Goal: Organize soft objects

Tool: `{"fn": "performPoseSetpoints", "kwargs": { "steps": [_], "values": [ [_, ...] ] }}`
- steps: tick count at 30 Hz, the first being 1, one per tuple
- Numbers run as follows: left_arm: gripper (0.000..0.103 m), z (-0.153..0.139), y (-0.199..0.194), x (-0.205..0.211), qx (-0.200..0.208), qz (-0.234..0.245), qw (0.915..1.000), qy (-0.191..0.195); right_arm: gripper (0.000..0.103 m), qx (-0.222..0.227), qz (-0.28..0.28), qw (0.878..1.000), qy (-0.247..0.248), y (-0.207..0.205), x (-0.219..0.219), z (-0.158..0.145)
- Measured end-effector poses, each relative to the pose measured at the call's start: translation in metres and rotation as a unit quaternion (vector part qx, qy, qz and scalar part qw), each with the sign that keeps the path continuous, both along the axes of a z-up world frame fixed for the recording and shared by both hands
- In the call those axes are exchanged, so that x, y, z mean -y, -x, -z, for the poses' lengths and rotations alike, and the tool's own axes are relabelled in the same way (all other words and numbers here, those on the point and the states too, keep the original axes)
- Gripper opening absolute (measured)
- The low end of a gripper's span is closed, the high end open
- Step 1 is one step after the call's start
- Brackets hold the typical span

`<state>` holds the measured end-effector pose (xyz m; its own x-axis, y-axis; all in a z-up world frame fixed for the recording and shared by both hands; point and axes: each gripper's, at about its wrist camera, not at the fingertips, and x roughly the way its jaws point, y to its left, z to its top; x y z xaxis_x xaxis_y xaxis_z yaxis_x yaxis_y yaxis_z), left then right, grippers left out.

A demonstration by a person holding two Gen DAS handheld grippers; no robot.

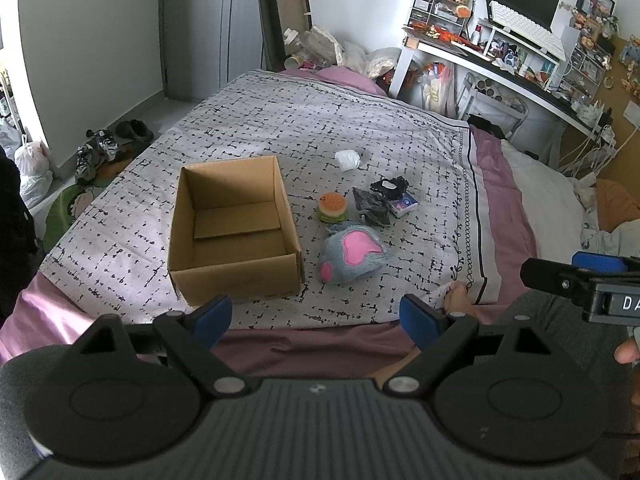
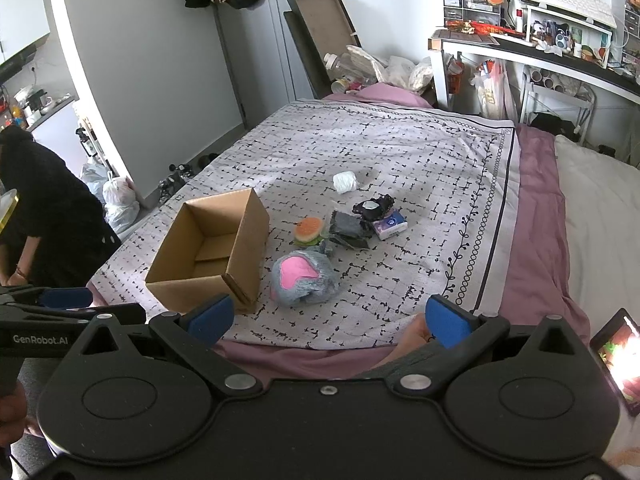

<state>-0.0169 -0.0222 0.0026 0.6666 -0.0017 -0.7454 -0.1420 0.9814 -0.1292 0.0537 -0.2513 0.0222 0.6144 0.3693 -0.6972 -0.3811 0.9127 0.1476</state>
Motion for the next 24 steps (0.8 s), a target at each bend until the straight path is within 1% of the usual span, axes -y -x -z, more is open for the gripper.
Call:
{"fn": "performPoseSetpoints", "kwargs": {
  "steps": [11, 24],
  "values": [
    [0.09, 0.001, -0.004, -0.001, -0.002, -0.001, 1.0, 0.002, 0.103, -0.004, 0.0, 1.0, -0.001, -0.003, 0.0, 0.005],
    [0.09, 0.008, -0.012, -0.004, -0.004, 0.001, 0.9999, 0.009, 0.103, -0.019, 0.002, 1.0, -0.003, -0.015, -0.003, 0.015]
  ]
}}
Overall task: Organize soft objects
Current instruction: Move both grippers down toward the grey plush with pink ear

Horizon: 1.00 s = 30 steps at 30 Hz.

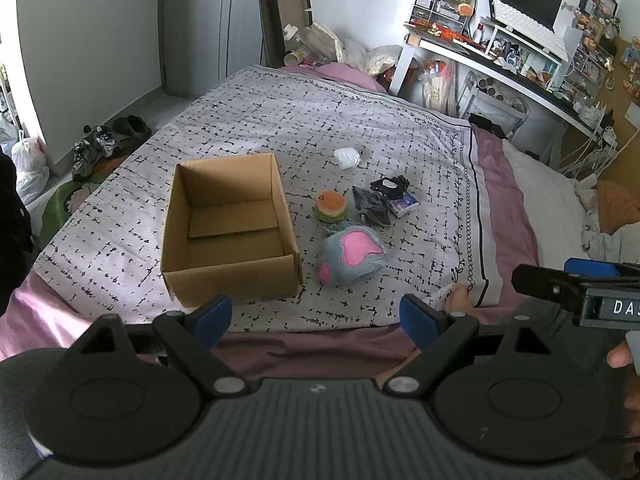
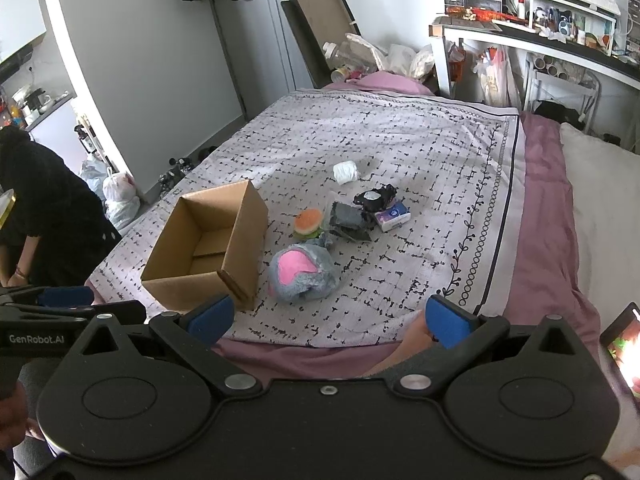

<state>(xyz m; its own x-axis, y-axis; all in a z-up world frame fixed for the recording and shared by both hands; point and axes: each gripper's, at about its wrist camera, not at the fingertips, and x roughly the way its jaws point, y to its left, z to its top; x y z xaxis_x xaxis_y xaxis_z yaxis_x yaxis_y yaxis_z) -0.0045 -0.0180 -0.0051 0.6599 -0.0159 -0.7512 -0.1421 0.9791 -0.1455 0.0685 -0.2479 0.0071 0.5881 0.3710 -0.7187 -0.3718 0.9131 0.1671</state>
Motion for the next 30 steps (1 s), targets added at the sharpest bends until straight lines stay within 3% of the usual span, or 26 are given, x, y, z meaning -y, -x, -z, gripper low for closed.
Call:
{"fn": "performPoseSetpoints", "kwargs": {
  "steps": [17, 22, 30],
  "values": [
    [0.09, 0.023, -0.037, 0.0, 0.0, 0.006, 0.9997, 0.022, 0.102, -0.023, 0.012, 1.0, -0.008, -0.036, -0.007, 0.024],
    [0.087, 0.037, -0.052, 0.006, -0.009, 0.021, 0.9994, 0.027, 0.09, -0.044, 0.016, 0.999, -0.018, -0.05, -0.007, 0.033],
    [0.079, 0.059, -0.075, 0.021, -0.011, 0.051, 0.998, 0.035, 0.089, -0.07, 0.026, 0.997, -0.033, -0.069, -0.005, 0.043]
  ]
}}
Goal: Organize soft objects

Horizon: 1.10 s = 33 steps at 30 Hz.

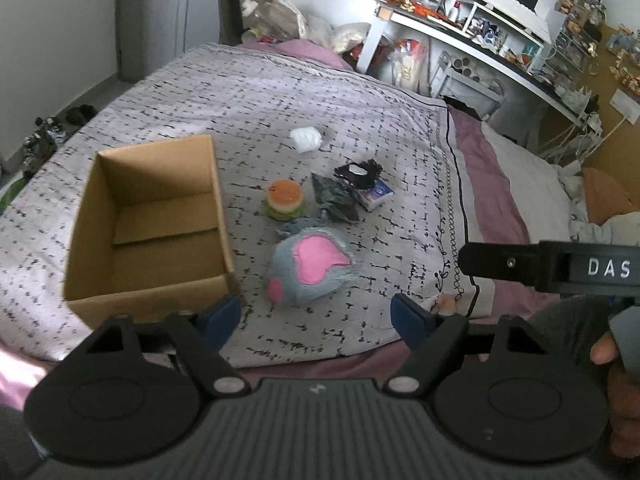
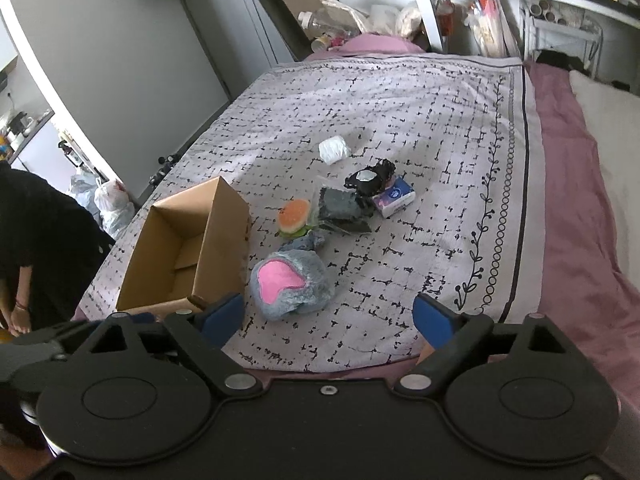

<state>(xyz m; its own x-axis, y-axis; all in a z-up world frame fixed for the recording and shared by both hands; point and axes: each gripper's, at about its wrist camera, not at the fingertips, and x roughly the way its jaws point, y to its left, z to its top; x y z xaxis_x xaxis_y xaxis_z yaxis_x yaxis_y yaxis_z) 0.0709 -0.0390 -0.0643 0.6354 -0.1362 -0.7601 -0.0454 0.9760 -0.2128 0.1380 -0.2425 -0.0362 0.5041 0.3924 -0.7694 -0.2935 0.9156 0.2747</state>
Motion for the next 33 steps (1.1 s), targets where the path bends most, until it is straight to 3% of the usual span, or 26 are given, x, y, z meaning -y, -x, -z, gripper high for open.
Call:
{"fn": "performPoseSetpoints", "kwargs": {
  "steps": [16, 23, 33],
  "values": [
    [0.062, 0.049, -0.045, 0.018, -0.039, 0.026, 0.9988, -0.017, 0.066, -0.071, 0.028, 0.997, -0.021, -0.04, 0.001, 0.034],
    [0.06, 0.072, -0.063, 0.027, -0.063, 0.026, 0.9959, -0.06, 0.066, -0.09, 0.029, 0.995, -0.033, -0.056, 0.001, 0.046],
    [0.054, 0.086, -0.085, 0.03, -0.066, 0.021, 0.9938, -0.086, 0.066, -0.108, 0.041, 0.992, -0.055, -0.074, 0.004, 0.058]
  ]
}}
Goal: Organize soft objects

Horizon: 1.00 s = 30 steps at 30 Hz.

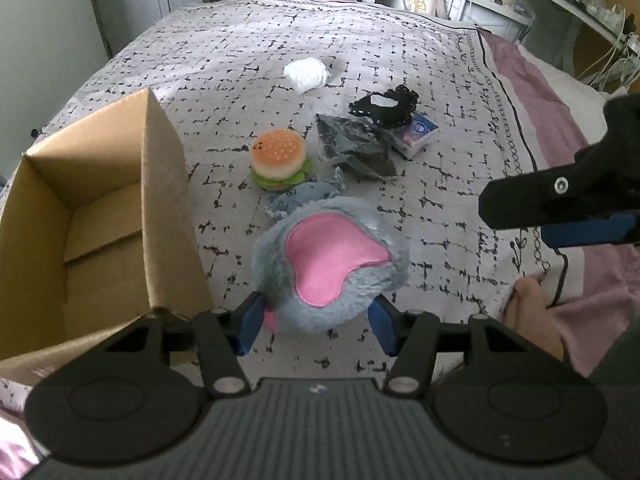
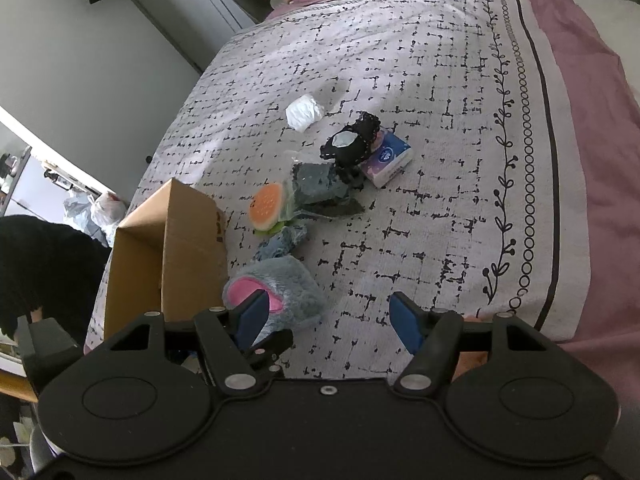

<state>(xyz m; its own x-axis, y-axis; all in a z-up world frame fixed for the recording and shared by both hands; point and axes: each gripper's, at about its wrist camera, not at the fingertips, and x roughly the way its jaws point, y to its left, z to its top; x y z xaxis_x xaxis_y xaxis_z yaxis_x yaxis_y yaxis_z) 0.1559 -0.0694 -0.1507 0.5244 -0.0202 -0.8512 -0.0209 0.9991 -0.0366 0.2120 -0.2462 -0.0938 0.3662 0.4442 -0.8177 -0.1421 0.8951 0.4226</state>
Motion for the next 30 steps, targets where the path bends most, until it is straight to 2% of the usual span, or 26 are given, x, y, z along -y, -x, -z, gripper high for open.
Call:
{"fn": "performPoseSetpoints", "kwargs": {
  "steps": [3, 9, 13, 19, 26, 30],
  "values": [
    [0.05, -0.004, -0.005, -0.003, 0.013, -0.012, 0.9998, 0.01, 0.065, -0.004, 0.012, 1.0, -0.012, -0.005, 0.003, 0.003],
    [0.039, -0.014, -0.015, -0.009, 0.042, -0.023, 0.9986, 0.021, 0.052, -0.015, 0.012, 1.0, -0.023, -0.018, -0.003, 0.015],
    [0.038, -0.016, -0.023, -0.014, 0.053, -0.026, 0.9978, 0.029, 0.047, -0.026, 0.016, 0.999, -0.035, -0.027, -0.007, 0.023],
    [0.037, -0.017, -0.031, -0.024, 0.053, -0.039, 0.9964, 0.054, 0.045, -0.051, 0.027, 0.995, -0.076, -0.041, -0.01, 0.037],
    [0.037, -0.018, -0.04, -0.034, 0.046, -0.046, 0.9945, 0.082, 0.045, -0.077, 0.038, 0.992, -0.095, -0.052, -0.021, 0.052],
    [0.037, -0.018, -0.044, -0.039, 0.046, -0.05, 0.9931, 0.096, 0.04, -0.096, 0.052, 0.989, -0.101, -0.058, -0.023, 0.063]
  ]
}}
